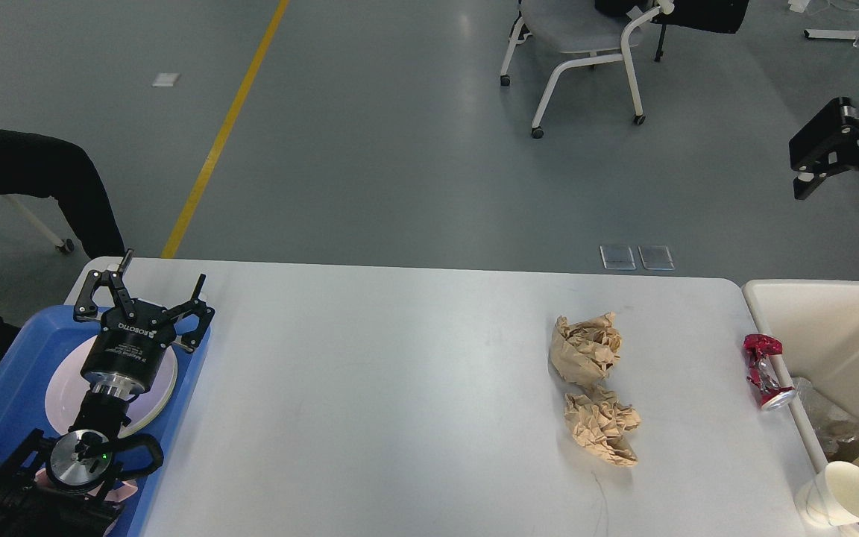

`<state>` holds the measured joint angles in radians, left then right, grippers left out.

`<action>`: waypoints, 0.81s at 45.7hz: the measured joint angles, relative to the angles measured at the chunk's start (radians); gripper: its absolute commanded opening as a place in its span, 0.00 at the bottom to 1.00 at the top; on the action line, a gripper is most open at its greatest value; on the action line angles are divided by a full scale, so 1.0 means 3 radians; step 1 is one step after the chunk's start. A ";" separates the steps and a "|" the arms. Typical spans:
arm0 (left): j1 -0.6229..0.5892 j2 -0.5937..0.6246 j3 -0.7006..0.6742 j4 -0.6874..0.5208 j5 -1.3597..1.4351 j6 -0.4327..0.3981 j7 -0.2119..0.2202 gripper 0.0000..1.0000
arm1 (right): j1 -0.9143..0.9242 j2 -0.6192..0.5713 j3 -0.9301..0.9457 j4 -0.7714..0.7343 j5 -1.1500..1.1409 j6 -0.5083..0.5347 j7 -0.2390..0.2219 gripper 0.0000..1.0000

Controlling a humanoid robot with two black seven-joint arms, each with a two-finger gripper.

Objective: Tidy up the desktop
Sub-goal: 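Release the red can and raise the right gripper above the bin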

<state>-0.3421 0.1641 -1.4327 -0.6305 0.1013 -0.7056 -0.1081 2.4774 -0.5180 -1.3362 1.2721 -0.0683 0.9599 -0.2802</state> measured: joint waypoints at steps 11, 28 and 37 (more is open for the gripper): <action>0.0000 0.0000 0.0000 0.0000 0.0000 0.0000 0.0000 0.96 | 0.0036 0.0001 0.0003 0.0104 0.0218 0.0000 0.0016 1.00; 0.0000 0.0000 0.0000 0.0000 0.0000 0.0000 0.0000 0.96 | 0.0413 0.0112 -0.0166 0.0462 0.0440 0.0000 0.0025 1.00; 0.0000 0.0000 0.0000 0.0000 0.0000 0.0000 0.0000 0.96 | 0.0557 0.0127 -0.0342 0.0578 0.0411 0.0000 0.0011 0.99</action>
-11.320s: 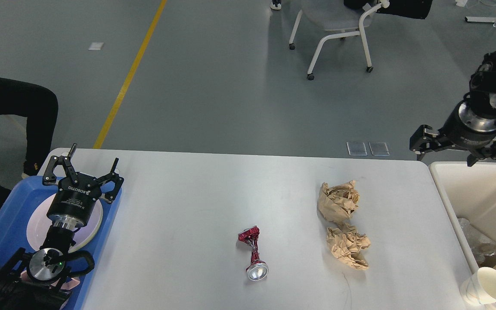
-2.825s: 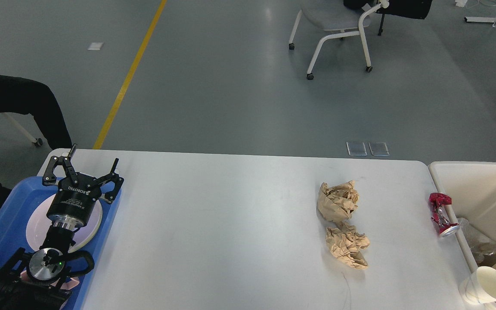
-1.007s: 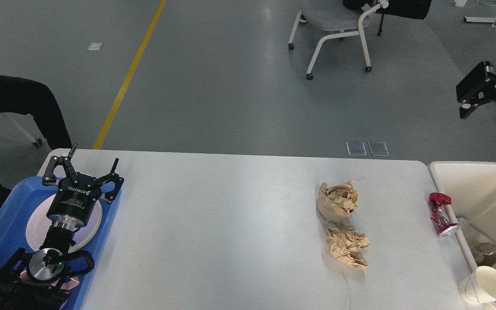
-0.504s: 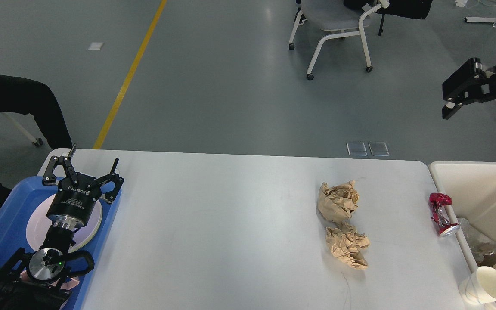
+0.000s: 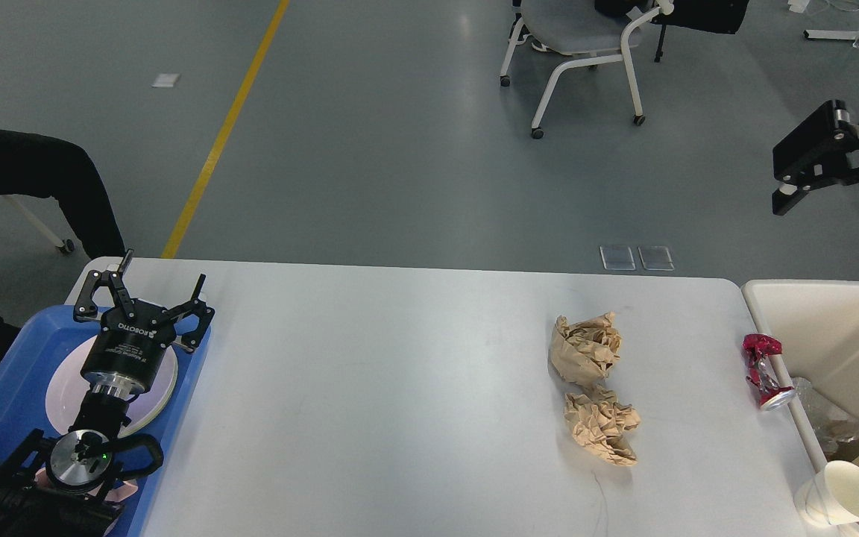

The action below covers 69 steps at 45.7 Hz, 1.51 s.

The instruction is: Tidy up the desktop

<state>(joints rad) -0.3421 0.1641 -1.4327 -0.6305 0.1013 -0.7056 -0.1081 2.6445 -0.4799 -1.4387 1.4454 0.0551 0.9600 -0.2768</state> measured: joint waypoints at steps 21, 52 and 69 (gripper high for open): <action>0.0000 0.0000 0.0000 0.0000 0.0000 0.0000 0.0000 0.96 | -0.1156 -0.0155 -0.0091 -0.0173 -0.0324 -0.0634 0.0024 0.95; 0.0000 0.0000 0.0000 0.0000 0.0000 0.0000 0.0003 0.96 | -0.4521 -0.0310 0.1471 -0.2539 0.0926 -0.1754 -0.0011 1.00; 0.0000 0.0000 0.0000 0.0000 0.0000 0.0000 0.0002 0.96 | -0.5684 0.0220 0.2247 -0.3900 0.0933 -0.1785 -0.0033 1.00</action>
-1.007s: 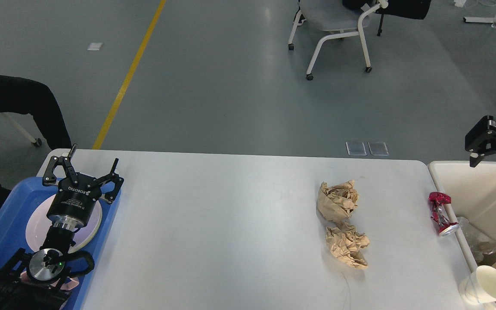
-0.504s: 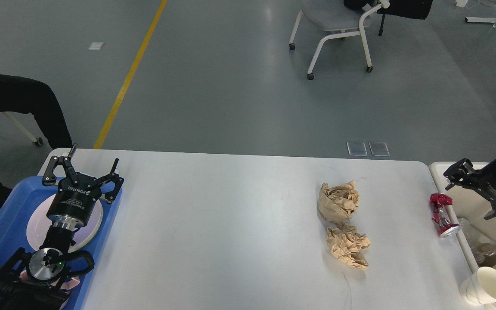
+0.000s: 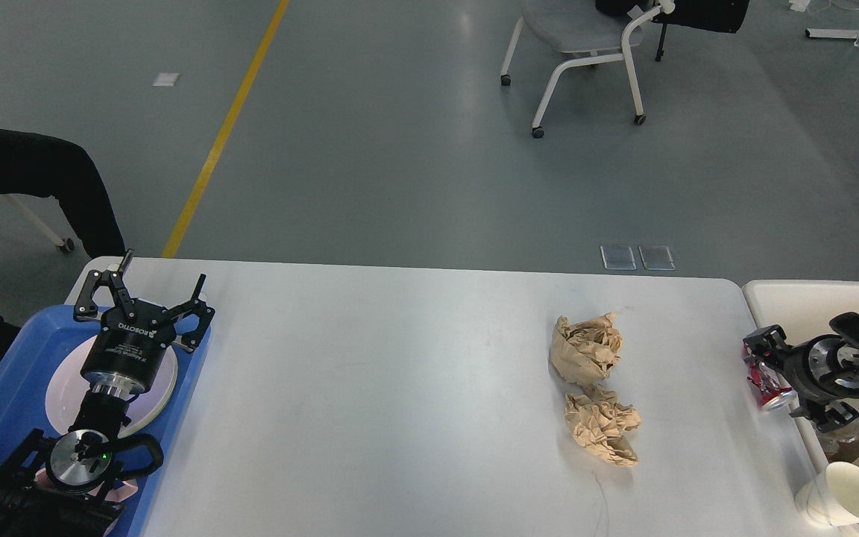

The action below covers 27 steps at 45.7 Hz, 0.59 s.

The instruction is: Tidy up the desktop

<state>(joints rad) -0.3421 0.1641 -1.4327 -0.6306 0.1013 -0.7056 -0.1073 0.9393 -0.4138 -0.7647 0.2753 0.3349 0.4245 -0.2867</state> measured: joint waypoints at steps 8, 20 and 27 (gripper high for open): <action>0.0000 0.0000 0.0000 0.0000 0.0000 0.0000 0.0000 0.96 | -0.0108 0.0073 0.0024 -0.0064 -0.0007 -0.0177 -0.0001 0.98; 0.0000 0.0000 0.0000 0.0000 0.0000 0.0000 -0.0004 0.96 | -0.0199 0.0130 0.0033 -0.0074 -0.0007 -0.0521 -0.0005 0.76; 0.0000 0.0000 0.0000 0.0000 0.0000 0.0000 -0.0003 0.96 | -0.0245 0.0166 0.0033 -0.0074 -0.0006 -0.0667 -0.0006 0.55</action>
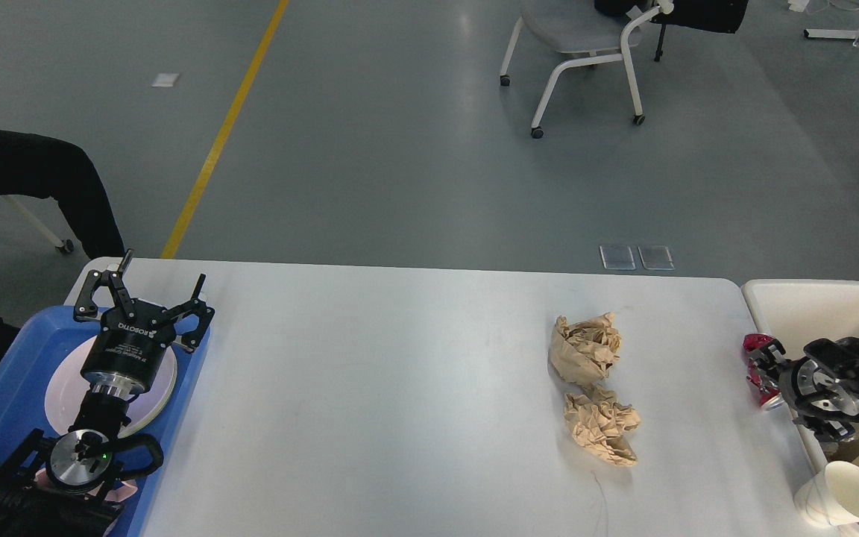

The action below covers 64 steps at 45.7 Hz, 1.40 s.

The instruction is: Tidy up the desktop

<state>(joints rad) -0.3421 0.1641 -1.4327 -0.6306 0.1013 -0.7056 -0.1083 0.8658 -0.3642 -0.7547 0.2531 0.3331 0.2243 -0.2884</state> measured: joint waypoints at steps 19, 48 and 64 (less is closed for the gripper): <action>0.0000 0.0000 0.0000 0.0000 0.0000 0.0000 0.0002 0.96 | -0.0032 0.0048 0.0014 0.0004 0.0004 -0.0087 -0.0147 0.00; 0.0000 0.0000 0.0000 0.0000 0.0000 0.0000 0.0001 0.96 | 0.0781 -0.0574 -0.0025 0.1092 -0.0129 -0.0119 -0.0416 0.00; 0.0000 0.0000 0.0000 0.0000 0.0000 0.0000 0.0004 0.96 | 0.2587 -0.1050 -0.1469 0.2671 -0.0499 -0.0066 -0.0423 0.00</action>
<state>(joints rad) -0.3421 0.1641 -1.4327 -0.6306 0.1013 -0.7056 -0.1073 1.6419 -0.6793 -1.1953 1.0544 0.1835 0.2046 -0.4153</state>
